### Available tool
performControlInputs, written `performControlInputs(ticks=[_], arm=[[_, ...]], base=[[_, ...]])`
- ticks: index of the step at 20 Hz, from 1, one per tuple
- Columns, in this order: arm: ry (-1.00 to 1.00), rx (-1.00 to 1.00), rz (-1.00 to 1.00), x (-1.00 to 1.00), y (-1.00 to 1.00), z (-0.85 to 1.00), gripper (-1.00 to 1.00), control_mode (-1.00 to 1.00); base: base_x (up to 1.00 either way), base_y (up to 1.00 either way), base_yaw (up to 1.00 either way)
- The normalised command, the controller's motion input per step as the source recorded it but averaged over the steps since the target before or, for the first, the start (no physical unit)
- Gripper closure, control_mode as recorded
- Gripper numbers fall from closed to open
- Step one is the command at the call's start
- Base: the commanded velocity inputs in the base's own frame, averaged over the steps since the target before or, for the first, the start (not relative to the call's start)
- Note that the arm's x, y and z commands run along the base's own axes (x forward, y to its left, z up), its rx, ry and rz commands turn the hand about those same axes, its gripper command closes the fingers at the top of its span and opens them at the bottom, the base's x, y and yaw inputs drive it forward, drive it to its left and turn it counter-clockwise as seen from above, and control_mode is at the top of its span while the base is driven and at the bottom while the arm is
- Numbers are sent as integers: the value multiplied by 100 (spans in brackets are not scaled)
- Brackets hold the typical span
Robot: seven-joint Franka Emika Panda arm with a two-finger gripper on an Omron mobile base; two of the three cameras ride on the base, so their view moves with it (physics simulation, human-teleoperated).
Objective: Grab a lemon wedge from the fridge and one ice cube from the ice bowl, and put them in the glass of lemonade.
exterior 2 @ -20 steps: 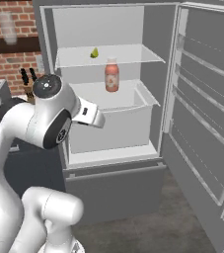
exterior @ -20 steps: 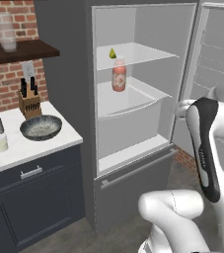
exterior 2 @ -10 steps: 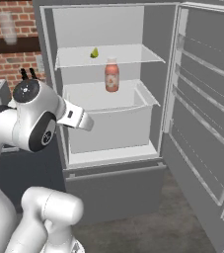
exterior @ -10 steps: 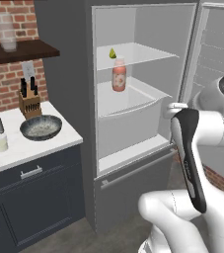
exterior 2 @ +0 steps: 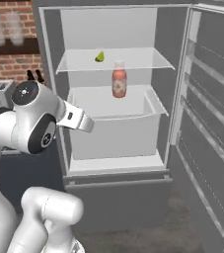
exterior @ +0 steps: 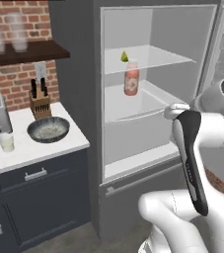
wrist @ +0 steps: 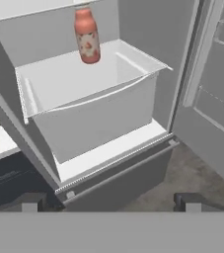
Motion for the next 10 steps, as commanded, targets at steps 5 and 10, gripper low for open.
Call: performControlInputs(ticks=[5, 10], arm=[[0, 0, 0, 0, 0, 0, -100, 100], [0, 0, 0, 0, 0, 0, -100, 100]], base=[[87, -68, 36], [42, -60, 33]])
